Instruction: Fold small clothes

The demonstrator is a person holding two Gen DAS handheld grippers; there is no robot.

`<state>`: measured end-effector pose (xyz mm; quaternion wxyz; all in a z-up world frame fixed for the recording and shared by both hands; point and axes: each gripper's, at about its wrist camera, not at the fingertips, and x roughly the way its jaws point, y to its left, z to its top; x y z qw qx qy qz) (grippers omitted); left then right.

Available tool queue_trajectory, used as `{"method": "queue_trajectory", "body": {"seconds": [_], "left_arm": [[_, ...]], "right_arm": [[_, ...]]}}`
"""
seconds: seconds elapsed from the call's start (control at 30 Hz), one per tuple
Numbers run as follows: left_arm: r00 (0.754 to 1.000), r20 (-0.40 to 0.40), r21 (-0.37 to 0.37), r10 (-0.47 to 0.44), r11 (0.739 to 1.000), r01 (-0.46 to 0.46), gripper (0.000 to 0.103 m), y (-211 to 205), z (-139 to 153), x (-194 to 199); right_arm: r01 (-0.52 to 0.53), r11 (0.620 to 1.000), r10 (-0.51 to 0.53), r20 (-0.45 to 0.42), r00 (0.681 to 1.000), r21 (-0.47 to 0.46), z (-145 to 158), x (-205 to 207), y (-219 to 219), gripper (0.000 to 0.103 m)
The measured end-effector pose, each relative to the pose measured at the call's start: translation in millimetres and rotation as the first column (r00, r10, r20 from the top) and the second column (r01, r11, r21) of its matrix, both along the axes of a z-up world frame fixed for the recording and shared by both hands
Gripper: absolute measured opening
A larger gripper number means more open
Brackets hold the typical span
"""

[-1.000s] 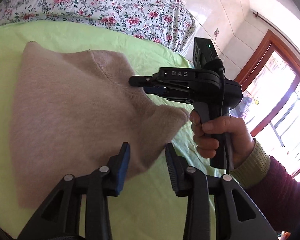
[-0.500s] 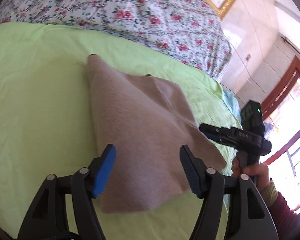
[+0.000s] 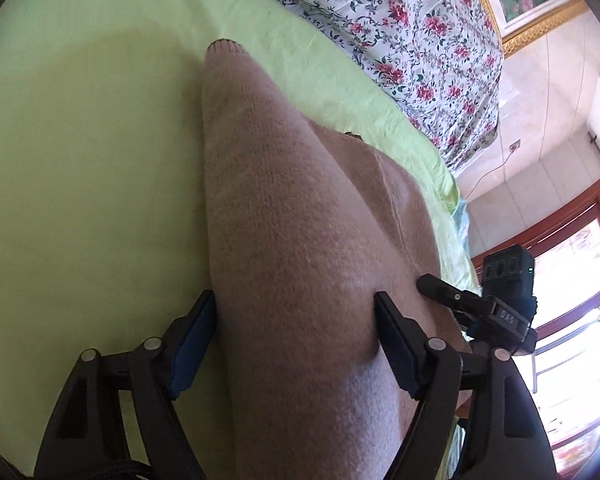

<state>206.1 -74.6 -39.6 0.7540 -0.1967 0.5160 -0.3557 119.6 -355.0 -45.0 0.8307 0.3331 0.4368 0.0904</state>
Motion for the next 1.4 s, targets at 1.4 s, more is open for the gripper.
{"method": "queue_trajectory", "body": {"seconds": [1.4], "left_arm": [[0.961, 0.215, 0.181, 0.176, 0.959, -0.217, 0.058, 142.9, 55.4, -106.5]], "right_arm": [[-0.180, 0.979, 0.183, 0.033, 0.982, -0.092, 28.4, -26.4, 132.3, 0.050]]}}
